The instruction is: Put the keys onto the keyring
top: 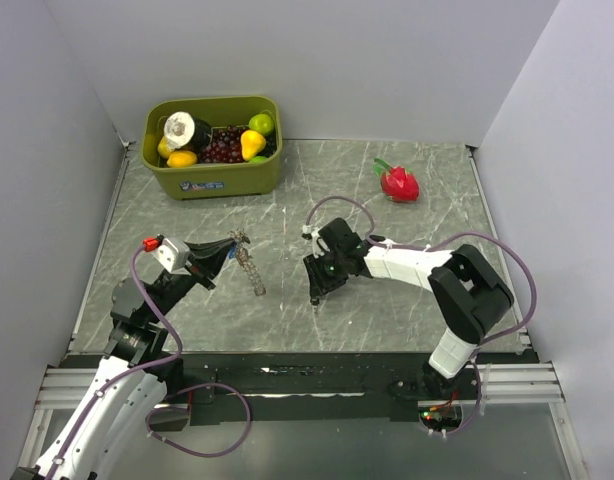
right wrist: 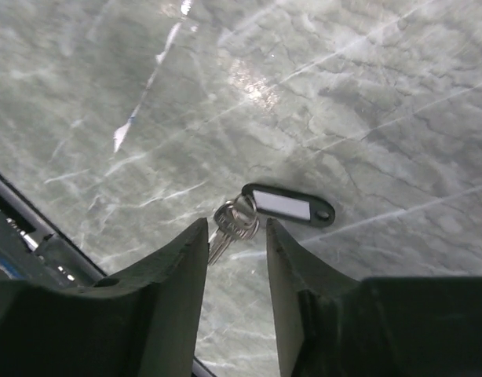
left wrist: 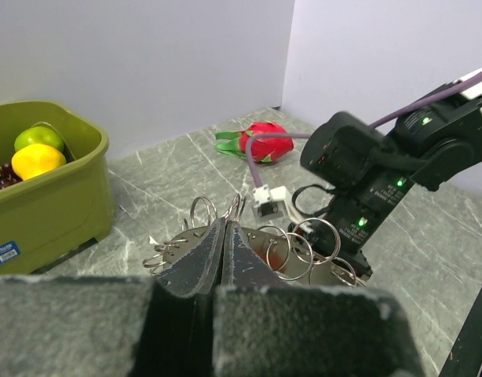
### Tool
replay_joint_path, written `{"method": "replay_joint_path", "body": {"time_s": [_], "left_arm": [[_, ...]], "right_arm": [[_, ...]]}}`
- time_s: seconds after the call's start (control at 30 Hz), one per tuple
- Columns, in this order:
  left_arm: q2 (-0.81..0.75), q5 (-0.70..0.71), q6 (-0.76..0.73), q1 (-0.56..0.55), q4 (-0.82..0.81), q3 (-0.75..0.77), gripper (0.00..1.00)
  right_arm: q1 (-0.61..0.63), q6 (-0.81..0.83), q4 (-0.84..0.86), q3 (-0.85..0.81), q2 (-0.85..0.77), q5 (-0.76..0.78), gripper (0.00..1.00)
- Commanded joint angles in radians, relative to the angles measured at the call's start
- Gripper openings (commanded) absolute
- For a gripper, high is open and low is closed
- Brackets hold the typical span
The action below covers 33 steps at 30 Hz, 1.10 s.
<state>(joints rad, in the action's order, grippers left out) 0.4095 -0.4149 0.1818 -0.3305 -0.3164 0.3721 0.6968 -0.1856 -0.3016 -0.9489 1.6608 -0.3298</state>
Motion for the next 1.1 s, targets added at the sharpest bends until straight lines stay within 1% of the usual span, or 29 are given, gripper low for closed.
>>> {"method": "replay_joint_path", "body": {"time_s": [0.0,0.1,0.23,0.37,0.4,0.53,0.57,0.6,0.7,0.93,1.07], "left_arm": [[-0.003,-0.009,0.019,0.002,-0.087,0.004,0.01],[-0.003,-0.004,0.019,0.002,-0.089,0.005,0.01],[-0.009,0.008,0.016,0.002,-0.075,0.007,0.01],[-0.018,0.011,0.018,0.001,-0.079,0.004,0.01],[-0.02,0.01,0.016,0.002,-0.076,0.002,0.01],[-0.021,0.011,0.015,0.002,-0.07,0.005,0.01],[-0.023,0.011,0.015,0.002,-0.07,0.005,0.01],[-0.024,0.013,0.013,0.002,-0.067,0.007,0.01],[-0.028,0.014,0.012,0.002,-0.066,0.007,0.01],[-0.026,0.008,0.013,0.002,-0.067,0.005,0.01],[-0.025,0.008,0.016,0.002,-0.072,0.001,0.01]], "right_arm": [[-0.01,-0.012,-0.002,-0.039,0.036,-0.005,0.42],[-0.016,-0.026,-0.001,-0.039,0.048,-0.008,0.4],[-0.02,-0.032,0.002,-0.039,0.065,-0.009,0.35],[-0.022,-0.051,0.039,-0.03,0.08,-0.06,0.3],[-0.022,-0.054,0.045,-0.028,0.086,-0.08,0.26],[-0.022,-0.071,0.073,-0.033,0.106,-0.123,0.18],[-0.022,-0.071,0.076,-0.033,0.108,-0.13,0.15],[-0.023,-0.071,0.076,-0.031,0.106,-0.132,0.08],[-0.025,-0.071,0.071,-0.027,0.08,-0.126,0.0],[-0.04,-0.037,0.05,-0.014,-0.013,-0.115,0.0],[-0.042,-0.015,0.048,0.001,-0.058,-0.081,0.0]]}}
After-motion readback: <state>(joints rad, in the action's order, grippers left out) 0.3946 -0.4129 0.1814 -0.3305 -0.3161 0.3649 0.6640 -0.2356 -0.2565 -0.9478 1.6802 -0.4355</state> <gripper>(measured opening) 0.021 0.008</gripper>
